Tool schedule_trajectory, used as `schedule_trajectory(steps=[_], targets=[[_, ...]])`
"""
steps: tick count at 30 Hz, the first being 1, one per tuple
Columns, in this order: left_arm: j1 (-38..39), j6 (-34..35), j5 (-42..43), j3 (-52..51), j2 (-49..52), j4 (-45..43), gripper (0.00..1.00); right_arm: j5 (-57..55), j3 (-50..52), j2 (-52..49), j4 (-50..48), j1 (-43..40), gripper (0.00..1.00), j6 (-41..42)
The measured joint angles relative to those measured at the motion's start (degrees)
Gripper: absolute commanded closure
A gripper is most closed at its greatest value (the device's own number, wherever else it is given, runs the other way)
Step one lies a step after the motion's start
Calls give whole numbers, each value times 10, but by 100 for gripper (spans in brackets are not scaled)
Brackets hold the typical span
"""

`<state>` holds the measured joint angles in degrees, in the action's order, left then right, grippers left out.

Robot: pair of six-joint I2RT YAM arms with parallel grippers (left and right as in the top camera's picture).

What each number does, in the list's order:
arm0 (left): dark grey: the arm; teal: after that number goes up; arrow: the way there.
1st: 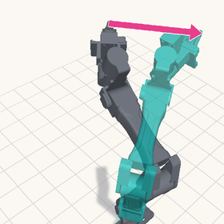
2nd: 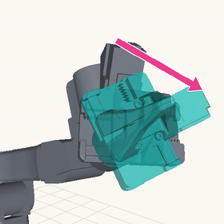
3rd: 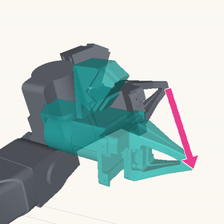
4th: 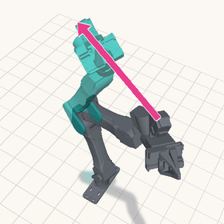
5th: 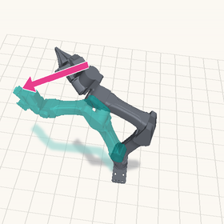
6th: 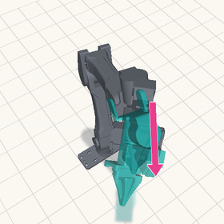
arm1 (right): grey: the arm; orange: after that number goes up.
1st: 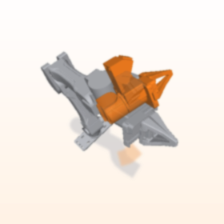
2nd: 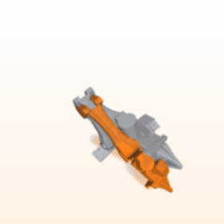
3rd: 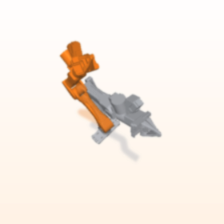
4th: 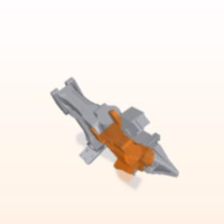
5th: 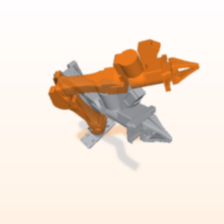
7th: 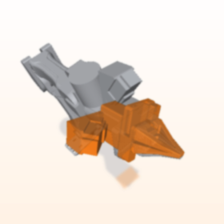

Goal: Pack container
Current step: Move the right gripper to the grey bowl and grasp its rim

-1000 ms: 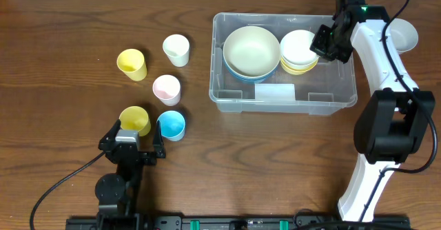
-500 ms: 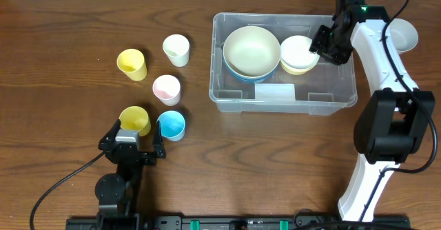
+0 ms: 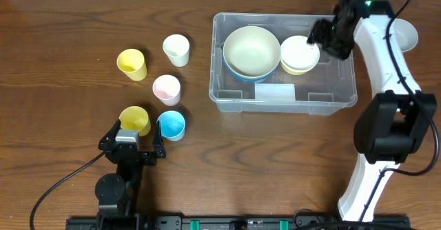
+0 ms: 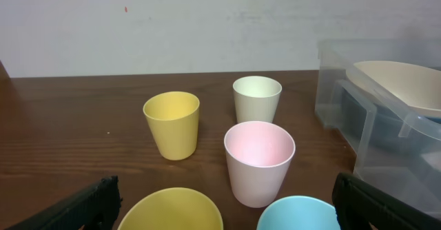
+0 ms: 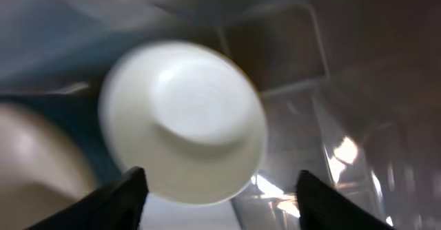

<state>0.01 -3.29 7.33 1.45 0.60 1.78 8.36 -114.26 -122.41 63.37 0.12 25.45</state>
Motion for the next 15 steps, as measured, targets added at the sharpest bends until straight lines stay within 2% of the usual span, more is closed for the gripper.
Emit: schedule_trajectory(steps=[4, 8, 12, 15], targets=[[0, 0, 0, 0, 0, 0, 2, 0, -99, 6, 39, -5, 20, -9], [0, 0, 0, 0, 0, 0, 2, -53, -180, 22, 93, -34, 11, 9], [0, 0, 0, 0, 0, 0, 2, -107, -203, 38, 106, -105, 11, 26], [0, 0, 0, 0, 0, 0, 2, -123, -196, 36, 104, -178, 15, 33]])
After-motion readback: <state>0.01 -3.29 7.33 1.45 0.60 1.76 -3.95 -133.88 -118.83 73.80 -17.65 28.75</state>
